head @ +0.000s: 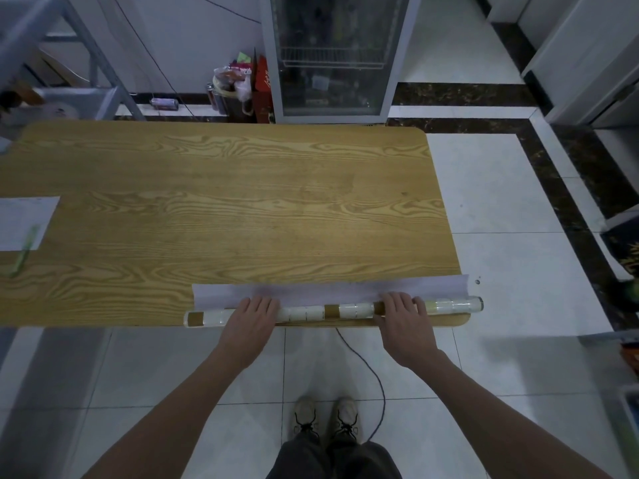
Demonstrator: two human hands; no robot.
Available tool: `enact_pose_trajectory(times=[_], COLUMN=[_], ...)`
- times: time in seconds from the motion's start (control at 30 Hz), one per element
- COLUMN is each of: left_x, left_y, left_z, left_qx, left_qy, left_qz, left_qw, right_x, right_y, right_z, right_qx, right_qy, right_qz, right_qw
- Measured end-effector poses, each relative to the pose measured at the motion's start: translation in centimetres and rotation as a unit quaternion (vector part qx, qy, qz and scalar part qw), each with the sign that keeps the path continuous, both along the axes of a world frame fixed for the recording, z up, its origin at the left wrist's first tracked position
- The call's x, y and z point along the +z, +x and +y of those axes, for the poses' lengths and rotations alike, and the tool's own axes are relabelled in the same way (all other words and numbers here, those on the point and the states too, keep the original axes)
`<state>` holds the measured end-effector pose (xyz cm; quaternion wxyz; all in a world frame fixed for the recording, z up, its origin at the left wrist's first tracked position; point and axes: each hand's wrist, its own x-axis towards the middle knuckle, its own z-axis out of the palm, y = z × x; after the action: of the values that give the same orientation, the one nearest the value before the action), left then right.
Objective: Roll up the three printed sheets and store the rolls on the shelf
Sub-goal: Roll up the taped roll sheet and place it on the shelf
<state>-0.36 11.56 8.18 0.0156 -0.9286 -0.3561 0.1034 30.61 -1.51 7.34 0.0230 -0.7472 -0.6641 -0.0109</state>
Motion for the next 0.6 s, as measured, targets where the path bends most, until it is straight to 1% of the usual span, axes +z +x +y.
enact_pose_trajectory(times=[0.1,0.23,0.43,0.53,0.6], left_x=[0.14,0.09,0.26,0.56,0.83], left_y=[-0.19,-0.58,-0.55,-0.4,-0.26], left_z=[-0.32,-0.83,-0.38,-0.12,0.02], left_qx=[0.012,0.003,-0.004,0.017,0.031], left_qy=[0.013,0.03,0.032,0.035,0.031], left_qz=[-0.013,-0.012,-0.028,-0.03,-0.025], left_qw=[1.0,0.999,0.999,0.999,0.999], right_x=[-0.11,-0.06,-0.22,-0.18,-0.13], right_y=[-0.05,0.26,0.63,0.41,0.4], right_z=[-0.17,-0.02,0.3,0.14,0.11], right_qx=[0.0,-0.008,0.018,0.019,0.009], right_qy=[0.004,-0.026,0.027,0.028,0.012], right_qz=[0.011,-0.016,-0.021,-0.005,0.0], right_qw=[1.0,1.0,0.999,0.999,1.0])
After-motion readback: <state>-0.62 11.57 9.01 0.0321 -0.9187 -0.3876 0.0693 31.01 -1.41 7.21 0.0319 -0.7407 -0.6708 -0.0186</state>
